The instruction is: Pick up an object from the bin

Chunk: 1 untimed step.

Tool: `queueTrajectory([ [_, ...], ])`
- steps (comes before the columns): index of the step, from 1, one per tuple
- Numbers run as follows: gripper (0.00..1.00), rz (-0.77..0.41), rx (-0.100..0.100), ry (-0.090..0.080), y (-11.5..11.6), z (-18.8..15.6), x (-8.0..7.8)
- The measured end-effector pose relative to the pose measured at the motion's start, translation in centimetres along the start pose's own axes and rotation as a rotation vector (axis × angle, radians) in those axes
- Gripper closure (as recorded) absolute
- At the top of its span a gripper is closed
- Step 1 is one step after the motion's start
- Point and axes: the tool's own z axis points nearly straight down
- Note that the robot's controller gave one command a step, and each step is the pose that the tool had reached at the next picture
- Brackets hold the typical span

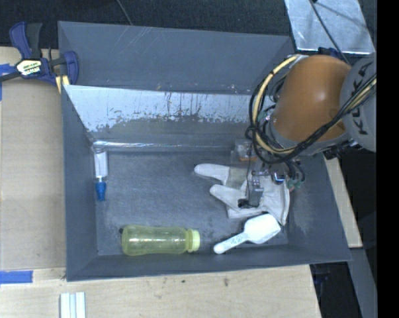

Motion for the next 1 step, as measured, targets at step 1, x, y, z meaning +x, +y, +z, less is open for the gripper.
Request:
queueTrajectory([
  [1,0.0,-0.001,0.0,-0.008,0.0,-0.48,-0.17],
])
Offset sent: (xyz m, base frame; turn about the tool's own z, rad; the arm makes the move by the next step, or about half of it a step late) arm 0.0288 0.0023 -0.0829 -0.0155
